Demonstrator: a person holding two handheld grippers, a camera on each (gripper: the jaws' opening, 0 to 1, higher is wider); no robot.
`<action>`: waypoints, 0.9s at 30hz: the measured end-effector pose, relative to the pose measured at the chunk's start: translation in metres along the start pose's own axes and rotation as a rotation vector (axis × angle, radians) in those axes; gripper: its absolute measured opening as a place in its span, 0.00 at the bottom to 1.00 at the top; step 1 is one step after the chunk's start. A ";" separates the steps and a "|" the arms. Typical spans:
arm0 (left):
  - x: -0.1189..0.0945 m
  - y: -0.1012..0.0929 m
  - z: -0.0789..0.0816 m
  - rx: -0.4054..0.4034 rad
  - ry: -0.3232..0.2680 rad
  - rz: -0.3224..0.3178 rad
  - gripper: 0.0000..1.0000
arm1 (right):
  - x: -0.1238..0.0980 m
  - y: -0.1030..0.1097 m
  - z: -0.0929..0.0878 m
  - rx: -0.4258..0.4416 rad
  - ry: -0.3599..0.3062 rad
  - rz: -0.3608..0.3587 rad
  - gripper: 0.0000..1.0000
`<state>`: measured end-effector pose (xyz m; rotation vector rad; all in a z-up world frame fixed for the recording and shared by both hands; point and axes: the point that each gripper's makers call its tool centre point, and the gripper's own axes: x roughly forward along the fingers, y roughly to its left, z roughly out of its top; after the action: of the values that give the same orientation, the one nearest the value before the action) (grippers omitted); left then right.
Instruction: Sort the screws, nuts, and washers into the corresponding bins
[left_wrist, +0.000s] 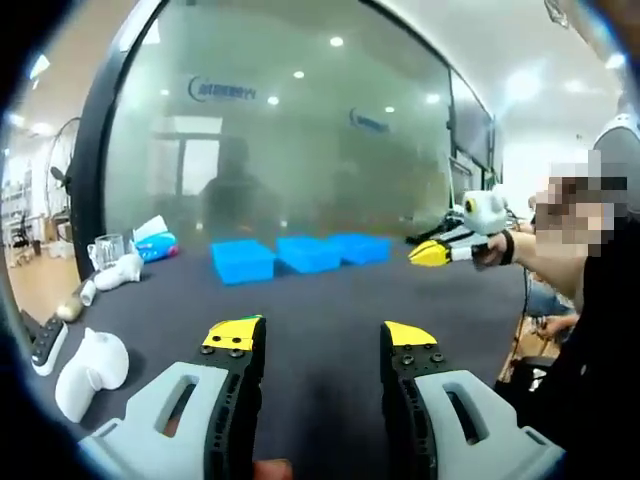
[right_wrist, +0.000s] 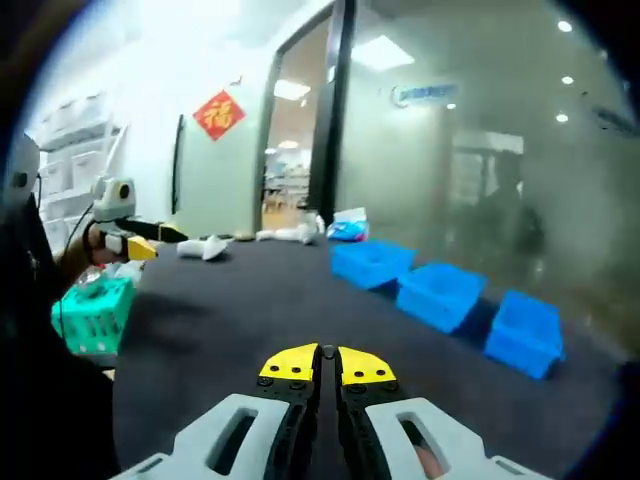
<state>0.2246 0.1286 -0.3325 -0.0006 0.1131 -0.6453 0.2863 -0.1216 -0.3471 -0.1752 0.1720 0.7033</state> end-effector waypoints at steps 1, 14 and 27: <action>0.000 0.000 0.000 -0.001 0.000 0.000 0.45 | -0.003 -0.002 0.000 0.009 -0.011 -0.023 0.03; -0.004 -0.002 0.001 0.000 -0.009 -0.001 0.45 | 0.026 -0.043 0.049 0.023 -0.133 -0.144 0.03; -0.009 0.006 0.000 -0.009 -0.016 0.018 0.45 | 0.120 -0.123 0.080 0.008 -0.090 -0.240 0.03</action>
<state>0.2212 0.1393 -0.3313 -0.0136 0.1008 -0.6267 0.4644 -0.1214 -0.2830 -0.1536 0.0663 0.4708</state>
